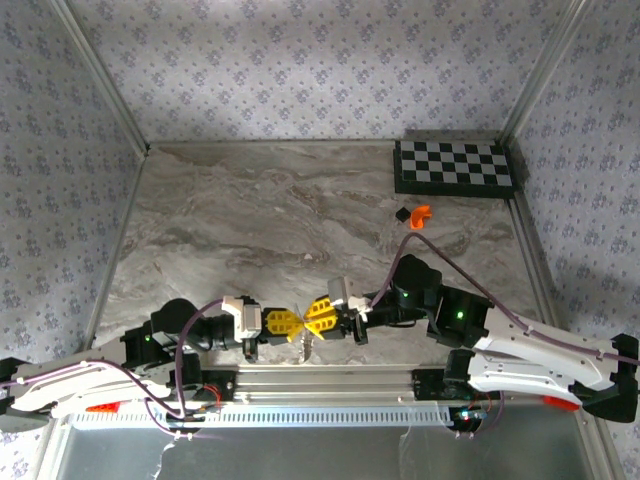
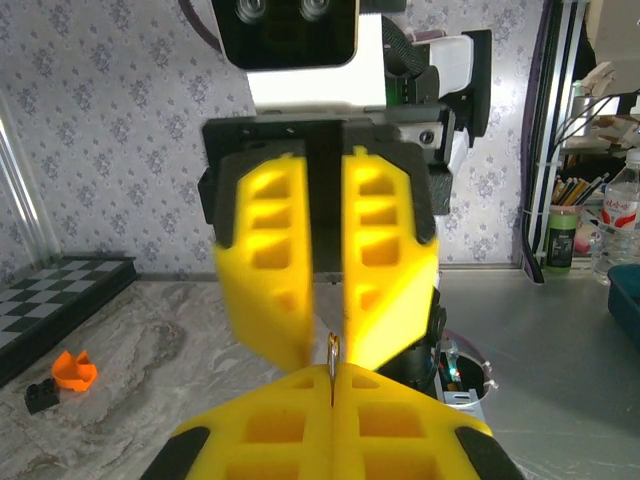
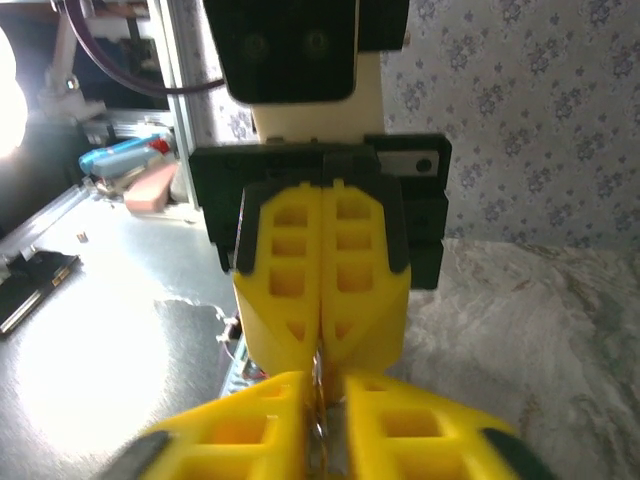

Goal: Put the keys on the keyring

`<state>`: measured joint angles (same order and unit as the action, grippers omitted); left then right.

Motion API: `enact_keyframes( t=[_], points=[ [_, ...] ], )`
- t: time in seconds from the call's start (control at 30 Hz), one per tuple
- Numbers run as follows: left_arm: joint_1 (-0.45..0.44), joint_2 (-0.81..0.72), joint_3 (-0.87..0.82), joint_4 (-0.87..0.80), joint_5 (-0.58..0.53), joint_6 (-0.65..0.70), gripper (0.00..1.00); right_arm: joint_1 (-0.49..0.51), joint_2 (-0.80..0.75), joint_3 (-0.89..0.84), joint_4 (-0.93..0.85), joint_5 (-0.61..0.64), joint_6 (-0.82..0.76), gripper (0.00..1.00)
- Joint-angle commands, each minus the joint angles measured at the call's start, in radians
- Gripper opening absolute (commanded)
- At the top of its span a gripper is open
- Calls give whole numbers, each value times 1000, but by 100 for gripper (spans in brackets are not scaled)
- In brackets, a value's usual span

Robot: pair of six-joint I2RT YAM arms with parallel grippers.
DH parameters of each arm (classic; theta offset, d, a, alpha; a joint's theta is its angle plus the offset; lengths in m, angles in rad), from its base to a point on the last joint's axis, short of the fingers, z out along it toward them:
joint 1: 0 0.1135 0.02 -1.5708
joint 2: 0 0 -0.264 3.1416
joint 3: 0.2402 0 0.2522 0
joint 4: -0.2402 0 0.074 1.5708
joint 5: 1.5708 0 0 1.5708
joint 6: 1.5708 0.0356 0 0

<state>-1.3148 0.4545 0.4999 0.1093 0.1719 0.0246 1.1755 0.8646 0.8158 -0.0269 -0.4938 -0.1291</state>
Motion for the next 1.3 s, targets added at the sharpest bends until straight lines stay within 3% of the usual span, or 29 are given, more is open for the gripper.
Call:
enact_keyframes(
  t=[0.0, 0.27, 0.5, 0.6, 0.63, 0.73, 0.83, 1.1, 1.27],
  points=[
    [0, -10, 18, 65, 12, -10, 0, -5, -13, 25, -34, 15, -8, 24],
    [0, 7, 22, 73, 18, -11, 0, -5, -21, 11, -12, 24, 3, 20],
    [0, 9, 22, 75, 15, -11, 0, -6, 0, 25, -28, 25, -10, 0],
    [-1, 7, 28, 46, -17, -7, 0, -6, -11, 30, -55, 54, -27, 0],
    [2, 9, 39, 13, -42, -2, 0, -5, -16, 38, -77, 71, -41, 0],
    [1, 24, 95, -138, -142, 16, 13, -1, -11, 99, -223, 146, -106, 0],
    [1, 44, 145, -259, -177, 30, 22, 2, 17, 171, -366, 223, -157, 0],
    [-1, 109, 221, -370, -182, 61, 23, 4, 96, 302, -600, 288, -249, 0],
    [-1, 159, 231, -348, -165, 71, 25, 5, 123, 330, -629, 283, -260, 0]
  ],
)
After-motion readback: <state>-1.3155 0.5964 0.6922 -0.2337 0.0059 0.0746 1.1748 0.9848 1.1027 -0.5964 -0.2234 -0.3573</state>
